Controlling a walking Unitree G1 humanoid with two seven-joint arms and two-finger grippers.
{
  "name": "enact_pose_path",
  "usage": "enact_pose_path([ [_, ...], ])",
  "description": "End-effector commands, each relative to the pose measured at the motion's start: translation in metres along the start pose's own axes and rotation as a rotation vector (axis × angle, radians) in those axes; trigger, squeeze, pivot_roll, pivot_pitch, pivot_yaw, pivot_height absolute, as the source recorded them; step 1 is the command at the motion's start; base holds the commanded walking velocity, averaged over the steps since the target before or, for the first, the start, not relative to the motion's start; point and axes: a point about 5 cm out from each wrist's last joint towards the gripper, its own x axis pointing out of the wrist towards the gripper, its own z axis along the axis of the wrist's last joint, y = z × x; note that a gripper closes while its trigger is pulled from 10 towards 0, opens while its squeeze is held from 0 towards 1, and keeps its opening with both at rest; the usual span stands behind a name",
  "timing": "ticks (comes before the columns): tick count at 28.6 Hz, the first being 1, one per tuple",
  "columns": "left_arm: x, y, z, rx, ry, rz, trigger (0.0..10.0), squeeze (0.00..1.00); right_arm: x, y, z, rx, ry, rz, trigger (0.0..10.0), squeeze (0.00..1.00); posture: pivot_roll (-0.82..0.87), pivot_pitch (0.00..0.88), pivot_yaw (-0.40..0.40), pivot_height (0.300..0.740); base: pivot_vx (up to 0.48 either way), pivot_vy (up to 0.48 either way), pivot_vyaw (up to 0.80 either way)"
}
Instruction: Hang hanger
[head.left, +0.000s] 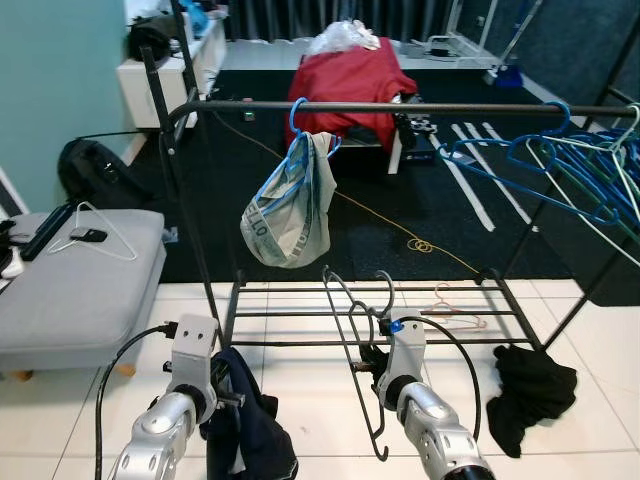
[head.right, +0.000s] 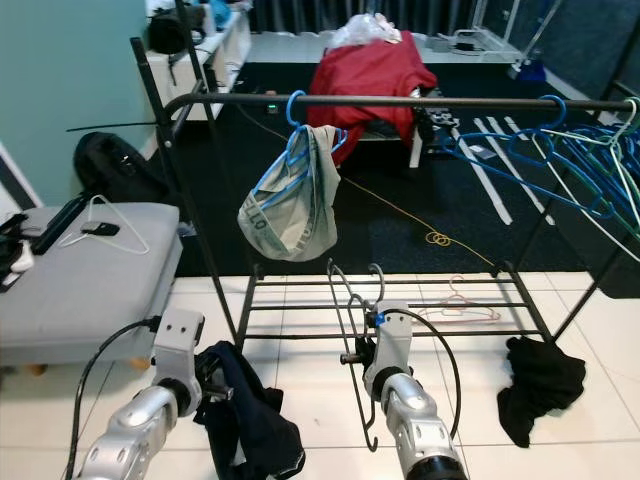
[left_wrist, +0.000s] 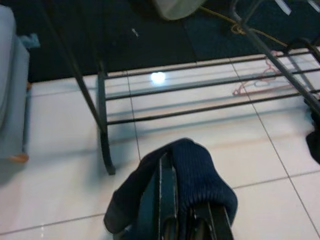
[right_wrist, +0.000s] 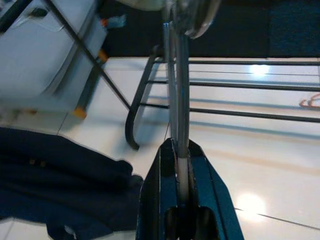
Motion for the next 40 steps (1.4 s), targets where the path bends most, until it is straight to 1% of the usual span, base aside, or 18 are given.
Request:
enact_pose_path([
  [1,0.001,-0.003,0.009,0.017,-0.038,-0.011,10.0,0.00,-0.002,0.001,-0.003,-0.012,0.017,0.014,10.0,0.00,0.06,0.047,0.012,0.740,0.000,0.000,0.00],
  [2,0.001,-0.003,0.009,0.017,-0.038,-0.011,10.0,0.00,-0.002,0.001,-0.003,-0.012,0.017,0.014,10.0,0.00,0.06,0.047,0.012,0.740,0.000,0.000,0.00],
  [3,0.004,0.000,0.012,0.058,-0.004,0.005,10.0,0.00,-0.004,0.002,-0.006,-0.112,0.069,0.060,10.0,0.00,0.04,0.038,0.009,0.740,0.000,0.000,0.00],
  [4,0.004,0.000,0.012,0.058,-0.004,0.005,10.0,0.00,-0.004,0.002,-0.006,-0.112,0.069,0.060,10.0,0.00,0.04,0.038,0.009,0.740,0.000,0.000,0.00],
  [7,0.012,0.014,0.023,0.112,0.045,0.059,10.0,0.00,-0.008,0.008,-0.005,-0.297,0.154,0.209,10.0,0.00,0.05,0.069,-0.001,0.740,0.000,0.000,0.00],
  [8,0.012,0.014,0.023,0.112,0.045,0.059,10.0,0.00,-0.008,0.008,-0.005,-0.297,0.154,0.209,10.0,0.00,0.05,0.069,-0.001,0.740,0.000,0.000,0.00],
  [9,0.017,0.021,0.033,0.132,0.042,0.085,10.0,0.00,-0.013,0.009,-0.003,-0.431,0.201,0.293,10.0,0.00,0.05,0.081,-0.009,0.740,0.000,0.000,0.00],
  [10,0.017,0.021,0.033,0.132,0.042,0.085,10.0,0.00,-0.013,0.009,-0.003,-0.431,0.201,0.293,10.0,0.00,0.05,0.081,-0.009,0.740,0.000,0.000,0.00],
  [11,0.020,0.023,0.044,0.150,0.009,0.083,10.0,0.00,-0.017,0.009,0.000,-0.538,0.227,0.356,10.0,0.00,0.04,0.082,-0.003,0.740,0.000,0.000,0.00],
  [15,0.020,0.023,0.044,0.150,0.009,0.083,10.0,0.00,-0.017,0.009,0.000,-0.538,0.227,0.356,10.0,0.00,0.04,0.082,-0.003,0.740,0.000,0.000,0.00],
  [16,0.023,0.022,0.052,0.169,-0.001,0.056,10.0,0.00,-0.022,0.009,0.002,-0.605,0.238,0.420,10.0,0.00,0.05,0.084,0.002,0.740,0.000,0.000,0.00],
  [18,0.023,0.022,0.052,0.169,-0.001,0.056,10.0,0.00,-0.022,0.009,0.002,-0.605,0.238,0.420,10.0,0.00,0.05,0.084,0.002,0.740,0.000,0.000,0.00],
  [19,0.026,0.026,0.057,0.180,0.055,0.094,10.0,0.00,-0.028,0.008,0.005,-0.671,0.246,0.466,10.0,0.00,0.06,0.095,0.009,0.740,0.000,0.000,0.00],
  [21,0.026,0.026,0.057,0.180,0.055,0.094,10.0,0.00,-0.028,0.008,0.005,-0.671,0.246,0.466,10.0,0.00,0.06,0.095,0.009,0.740,0.000,0.000,0.00],
  [22,0.026,0.033,0.063,0.233,0.100,0.151,10.0,0.00,-0.033,0.008,0.008,-0.711,0.250,0.504,10.0,0.00,0.07,0.099,0.013,0.740,0.000,0.000,0.00],
  [27,0.025,0.046,0.070,0.240,0.141,0.267,10.0,0.00,-0.044,0.011,0.011,-0.772,0.268,0.588,10.0,0.00,0.07,0.102,0.016,0.740,0.000,0.000,0.00],
  [33,0.024,0.054,0.076,0.179,0.169,0.345,10.0,0.00,-0.059,0.031,0.015,-0.696,0.307,0.760,10.0,0.00,0.07,0.104,0.022,0.740,0.000,0.000,0.00],
  [40,0.022,0.064,0.079,0.219,0.194,0.397,10.0,0.00,-0.068,0.024,0.017,-0.772,0.383,0.773,10.0,0.00,0.08,0.103,0.028,0.740,0.000,0.000,0.00],
])
